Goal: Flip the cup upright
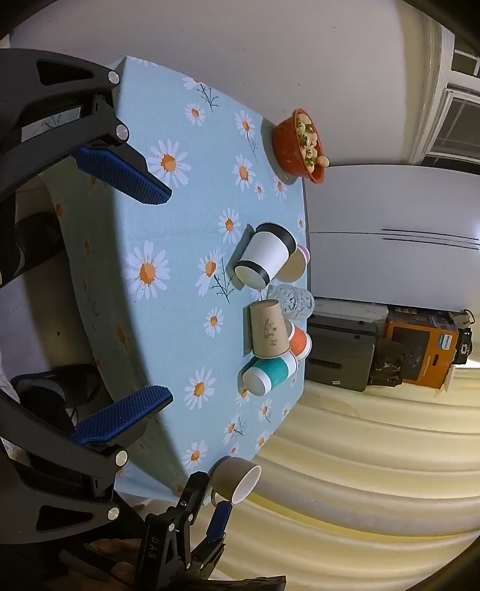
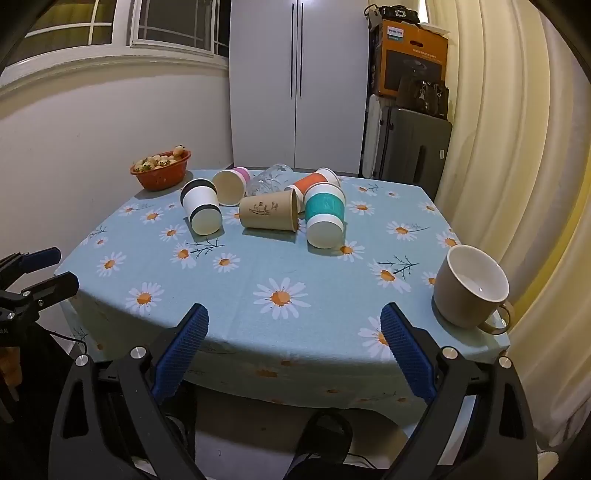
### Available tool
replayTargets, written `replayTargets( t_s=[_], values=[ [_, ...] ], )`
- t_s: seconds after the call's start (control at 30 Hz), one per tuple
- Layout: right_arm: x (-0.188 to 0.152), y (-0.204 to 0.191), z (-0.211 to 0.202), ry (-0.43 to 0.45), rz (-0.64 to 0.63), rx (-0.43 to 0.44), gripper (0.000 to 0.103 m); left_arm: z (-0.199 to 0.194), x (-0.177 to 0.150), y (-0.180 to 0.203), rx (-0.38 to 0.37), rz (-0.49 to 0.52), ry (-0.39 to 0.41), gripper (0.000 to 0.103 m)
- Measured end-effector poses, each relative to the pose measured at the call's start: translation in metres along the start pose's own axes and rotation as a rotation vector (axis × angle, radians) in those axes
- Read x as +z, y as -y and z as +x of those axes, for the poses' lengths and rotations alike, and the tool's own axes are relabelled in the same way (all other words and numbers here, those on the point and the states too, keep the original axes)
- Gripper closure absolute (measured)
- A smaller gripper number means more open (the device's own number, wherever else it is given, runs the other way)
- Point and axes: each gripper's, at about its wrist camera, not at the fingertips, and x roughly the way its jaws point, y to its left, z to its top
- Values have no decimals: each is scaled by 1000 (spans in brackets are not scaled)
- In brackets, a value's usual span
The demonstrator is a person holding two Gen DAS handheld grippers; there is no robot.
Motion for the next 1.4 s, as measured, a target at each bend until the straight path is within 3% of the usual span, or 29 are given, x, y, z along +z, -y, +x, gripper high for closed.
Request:
replayTargets(
  t_s=[1.4],
  values=[
    [-1, -1, 1, 2, 6, 6, 10, 3, 0, 4, 7, 1, -9, 7]
  ],
)
